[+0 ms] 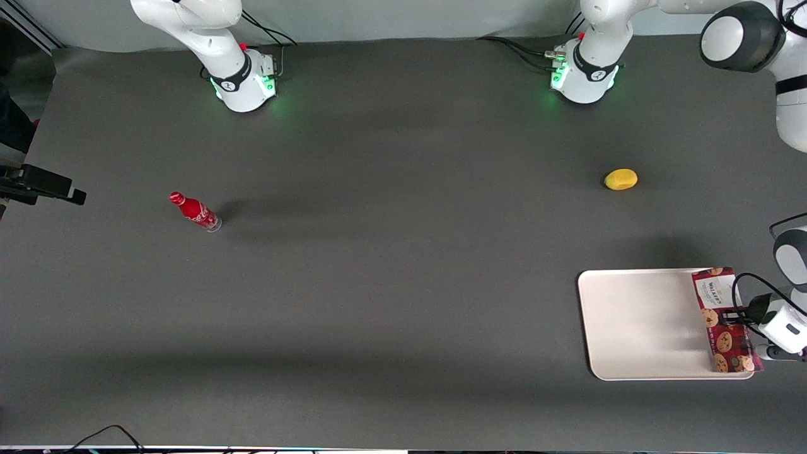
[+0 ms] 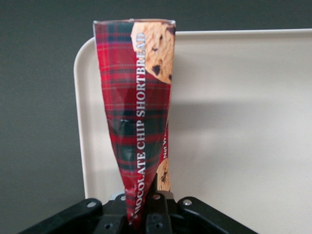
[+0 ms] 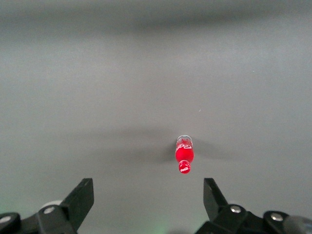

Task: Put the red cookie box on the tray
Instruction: 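Lower the held cookie box onto the white tray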

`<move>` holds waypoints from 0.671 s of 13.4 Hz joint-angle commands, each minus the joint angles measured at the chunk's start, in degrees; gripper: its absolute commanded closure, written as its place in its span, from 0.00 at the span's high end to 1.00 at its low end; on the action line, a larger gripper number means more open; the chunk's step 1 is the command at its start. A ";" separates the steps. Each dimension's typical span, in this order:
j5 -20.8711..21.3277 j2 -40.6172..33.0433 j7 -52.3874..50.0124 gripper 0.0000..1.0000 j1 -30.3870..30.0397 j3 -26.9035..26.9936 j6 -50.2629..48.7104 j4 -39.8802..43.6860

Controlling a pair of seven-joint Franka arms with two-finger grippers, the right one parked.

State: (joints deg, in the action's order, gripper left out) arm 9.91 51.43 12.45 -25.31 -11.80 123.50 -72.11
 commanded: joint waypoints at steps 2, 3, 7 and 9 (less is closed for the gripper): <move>0.99 1.22 -0.68 0.00 0.70 1.34 1.39 2.15; 0.99 1.22 -0.59 0.00 0.70 1.42 1.39 2.06; 2.21 1.83 0.19 0.52 0.36 1.51 4.89 1.62; 3.19 1.84 1.61 1.00 0.18 1.60 6.05 1.18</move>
State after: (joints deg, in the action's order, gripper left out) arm 11.78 52.32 13.01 -25.35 -10.67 128.01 -71.96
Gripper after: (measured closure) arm 0.744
